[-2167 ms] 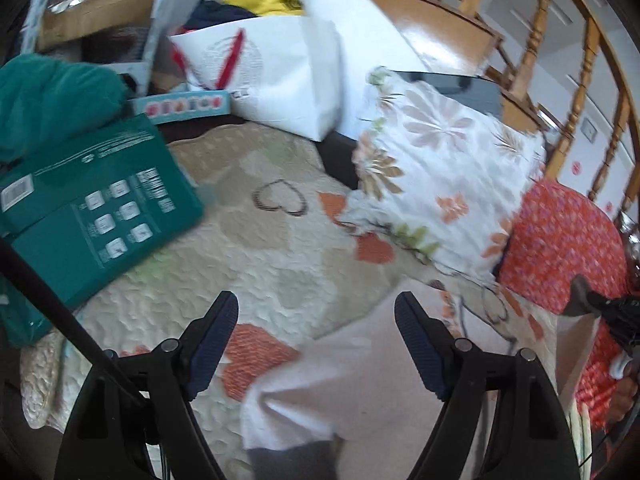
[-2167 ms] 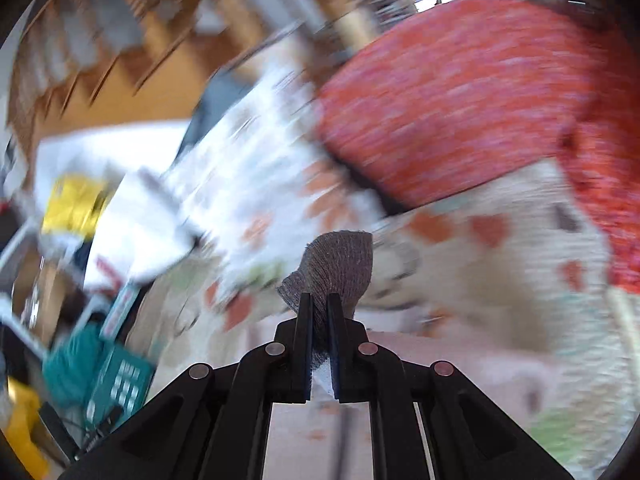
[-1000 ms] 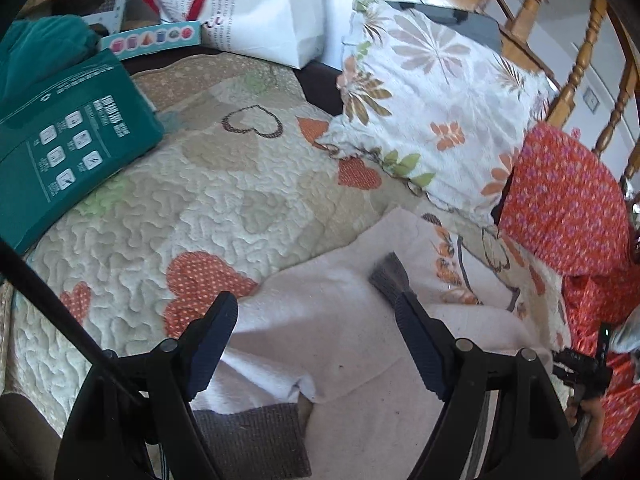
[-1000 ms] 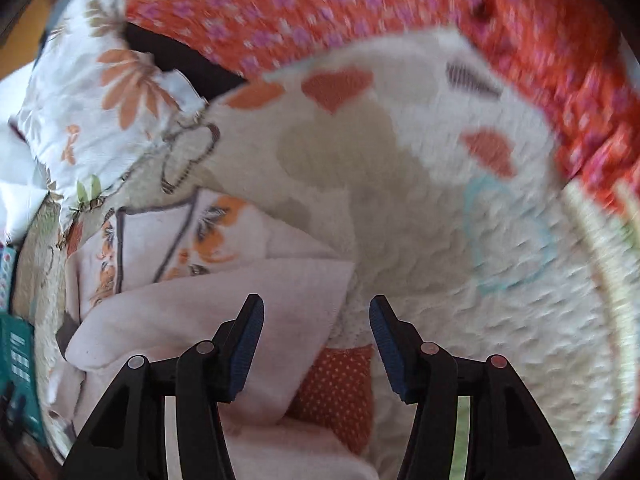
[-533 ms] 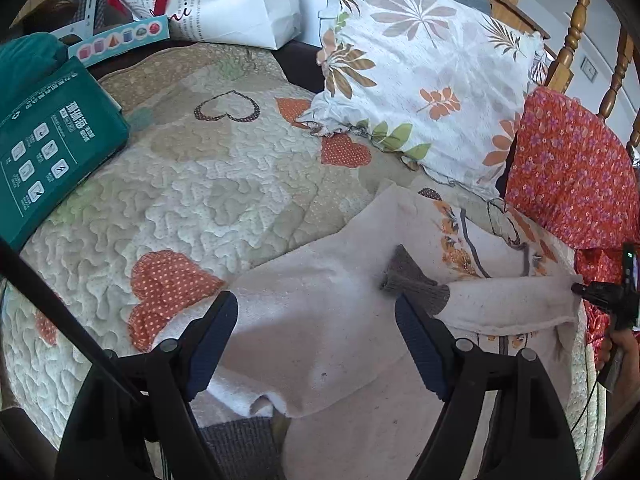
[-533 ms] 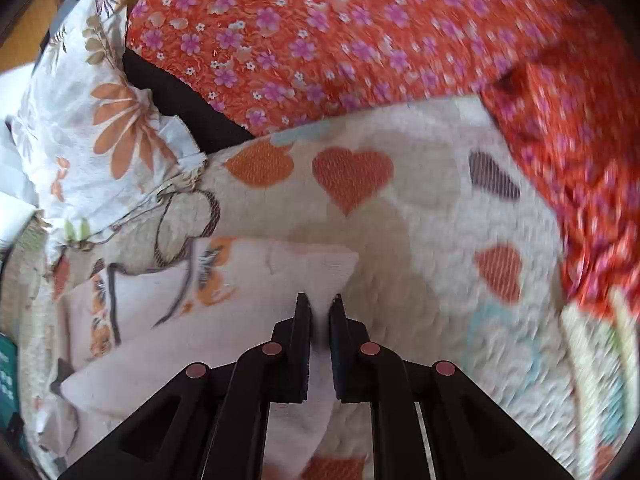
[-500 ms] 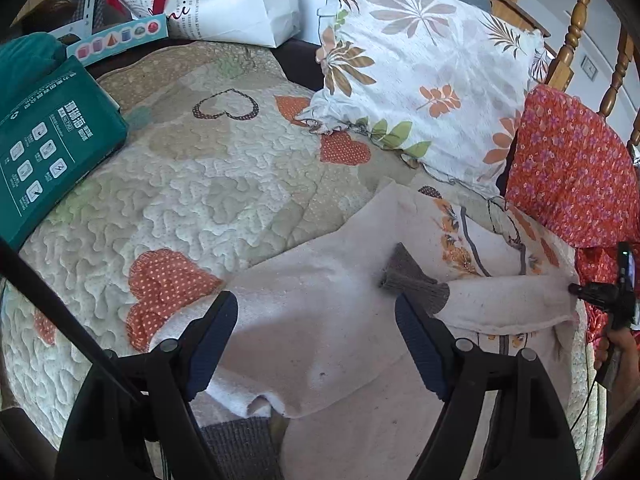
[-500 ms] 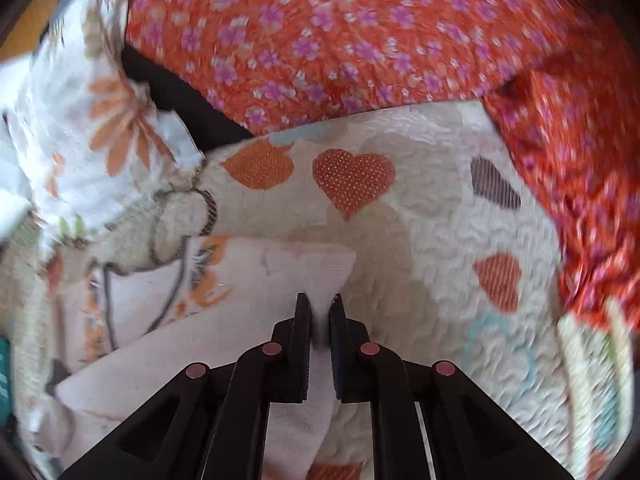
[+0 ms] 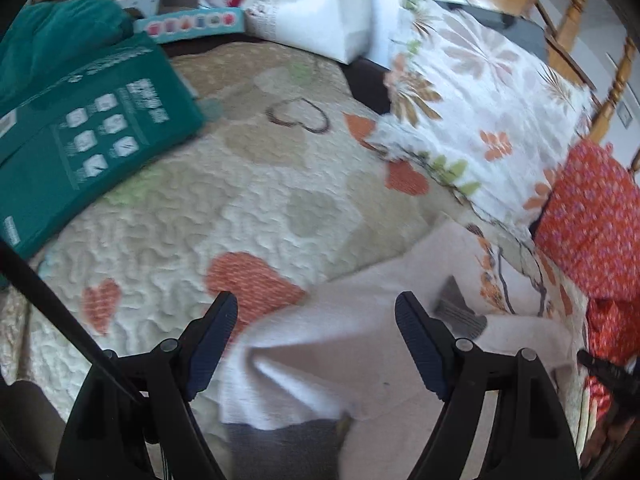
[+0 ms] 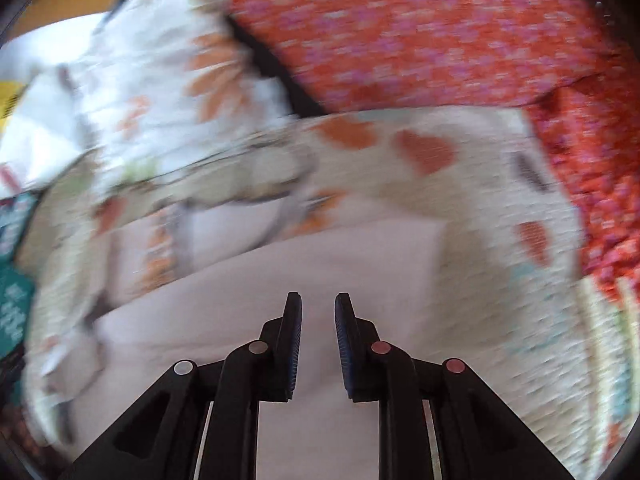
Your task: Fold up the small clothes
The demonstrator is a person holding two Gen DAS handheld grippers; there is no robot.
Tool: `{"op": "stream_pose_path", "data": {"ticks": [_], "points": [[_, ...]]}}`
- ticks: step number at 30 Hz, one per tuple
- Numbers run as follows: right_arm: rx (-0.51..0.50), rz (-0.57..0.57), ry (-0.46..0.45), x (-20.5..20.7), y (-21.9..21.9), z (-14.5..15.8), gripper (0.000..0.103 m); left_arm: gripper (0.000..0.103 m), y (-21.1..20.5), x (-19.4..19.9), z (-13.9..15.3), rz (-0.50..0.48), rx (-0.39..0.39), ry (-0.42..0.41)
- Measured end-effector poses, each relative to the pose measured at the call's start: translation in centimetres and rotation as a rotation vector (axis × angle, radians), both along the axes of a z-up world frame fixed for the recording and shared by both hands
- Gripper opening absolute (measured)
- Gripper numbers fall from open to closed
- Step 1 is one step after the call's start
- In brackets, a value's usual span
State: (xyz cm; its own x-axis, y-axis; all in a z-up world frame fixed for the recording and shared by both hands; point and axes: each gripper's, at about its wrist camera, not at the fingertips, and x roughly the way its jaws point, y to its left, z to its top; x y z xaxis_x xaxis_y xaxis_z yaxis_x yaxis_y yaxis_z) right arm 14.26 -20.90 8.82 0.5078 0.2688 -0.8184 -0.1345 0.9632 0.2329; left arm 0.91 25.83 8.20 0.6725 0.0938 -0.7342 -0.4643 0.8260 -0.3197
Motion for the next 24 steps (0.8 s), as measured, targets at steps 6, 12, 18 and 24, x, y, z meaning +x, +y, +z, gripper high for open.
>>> {"op": "stream_pose_path", "data": {"ticks": [6, 12, 18, 24], "points": [[0.143, 0.274, 0.114, -4.7, 13.0, -3.5, 0.036, 0.08, 5.5, -3.0, 0.5, 0.142, -0.023, -0.021], [0.186, 0.511, 0.163, -10.1, 25.0, -5.3, 0.048, 0.081, 10.4, -6.6, 2.0, 0.306, -0.045, -0.094], [0.015, 0.781, -0.025, -18.4, 31.8, -4.7, 0.061, 0.081, 12.6, -8.4, 2.6, 0.374, -0.057, -0.124], [-0.407, 0.912, -0.243, -23.2, 36.5, -8.7, 0.055, 0.081, 13.5, -9.4, 2.6, 0.396, -0.096, -0.144]]}}
